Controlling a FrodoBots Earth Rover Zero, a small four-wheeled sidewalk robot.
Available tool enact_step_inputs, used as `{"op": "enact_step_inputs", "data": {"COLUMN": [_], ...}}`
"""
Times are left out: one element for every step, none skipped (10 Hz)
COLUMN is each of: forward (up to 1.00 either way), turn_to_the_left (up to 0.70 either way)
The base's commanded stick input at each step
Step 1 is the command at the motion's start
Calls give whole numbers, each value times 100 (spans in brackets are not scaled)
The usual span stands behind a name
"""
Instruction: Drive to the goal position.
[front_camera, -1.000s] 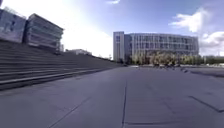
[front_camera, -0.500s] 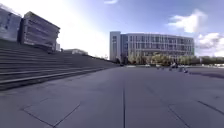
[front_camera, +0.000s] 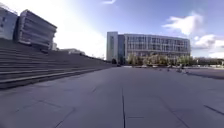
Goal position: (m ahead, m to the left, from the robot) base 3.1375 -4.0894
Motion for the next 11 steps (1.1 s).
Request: {"op": "enact_step_inputs", "data": {"forward": [70,70,70,70,70,70,70,70,70,70,70], "turn_to_the_left": [-14,-14,-14,-14,-14,-14,-14,-14,-14,-14,-14]}}
